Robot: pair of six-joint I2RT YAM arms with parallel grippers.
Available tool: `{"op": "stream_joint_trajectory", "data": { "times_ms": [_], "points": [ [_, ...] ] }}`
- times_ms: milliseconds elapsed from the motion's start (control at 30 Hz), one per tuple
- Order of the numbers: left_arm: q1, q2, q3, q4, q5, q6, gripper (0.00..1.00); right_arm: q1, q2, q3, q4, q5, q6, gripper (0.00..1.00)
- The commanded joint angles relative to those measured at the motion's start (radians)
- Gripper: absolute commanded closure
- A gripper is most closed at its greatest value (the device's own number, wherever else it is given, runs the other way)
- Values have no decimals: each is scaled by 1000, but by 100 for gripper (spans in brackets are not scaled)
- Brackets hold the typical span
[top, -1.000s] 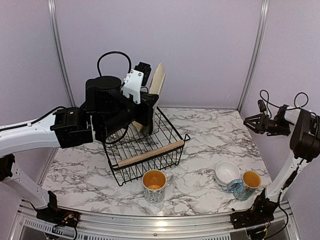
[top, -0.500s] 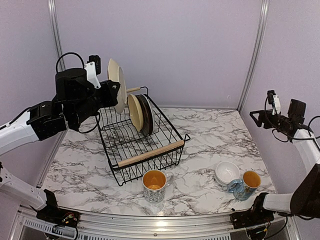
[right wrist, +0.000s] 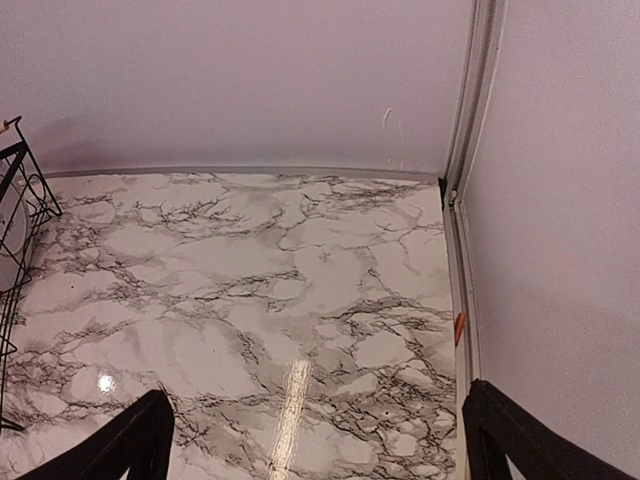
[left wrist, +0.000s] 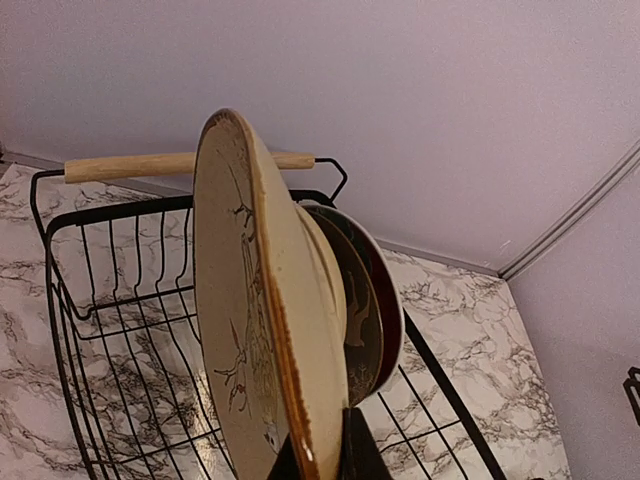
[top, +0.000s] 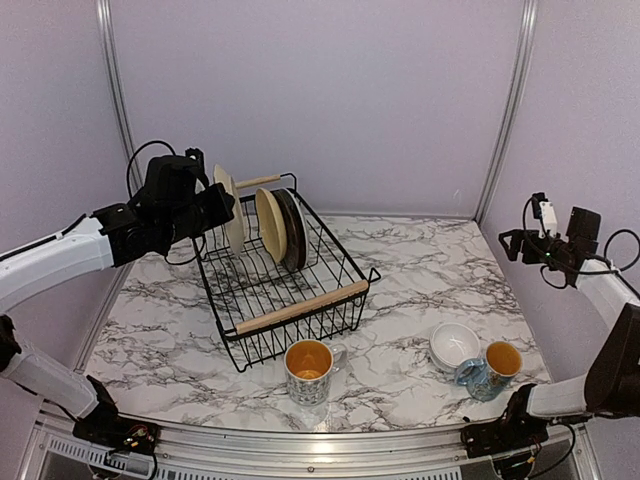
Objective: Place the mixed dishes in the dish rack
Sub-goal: Insert the plate into the dish rack.
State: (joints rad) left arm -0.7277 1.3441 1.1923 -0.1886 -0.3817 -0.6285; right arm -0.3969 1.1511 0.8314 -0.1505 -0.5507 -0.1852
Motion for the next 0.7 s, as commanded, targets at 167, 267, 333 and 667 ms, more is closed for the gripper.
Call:
{"op": "stream_joint_trajectory", "data": {
  "times_ms": [167, 267, 333, 667],
  "points": [
    [85, 101, 32, 250, 161, -51, 100, 3, -1, -5, 60, 10, -37, 2],
    [86, 152, 75, 257, 175, -50, 100, 3, 6, -6, 65, 6, -48, 2],
    [89, 187, 98, 265, 188, -52, 100, 3, 15, -4, 66, 1, -57, 1],
    [111, 286, 145, 278, 207, -61, 100, 3, 38, -5, 53, -52, -74, 2]
  ]
}}
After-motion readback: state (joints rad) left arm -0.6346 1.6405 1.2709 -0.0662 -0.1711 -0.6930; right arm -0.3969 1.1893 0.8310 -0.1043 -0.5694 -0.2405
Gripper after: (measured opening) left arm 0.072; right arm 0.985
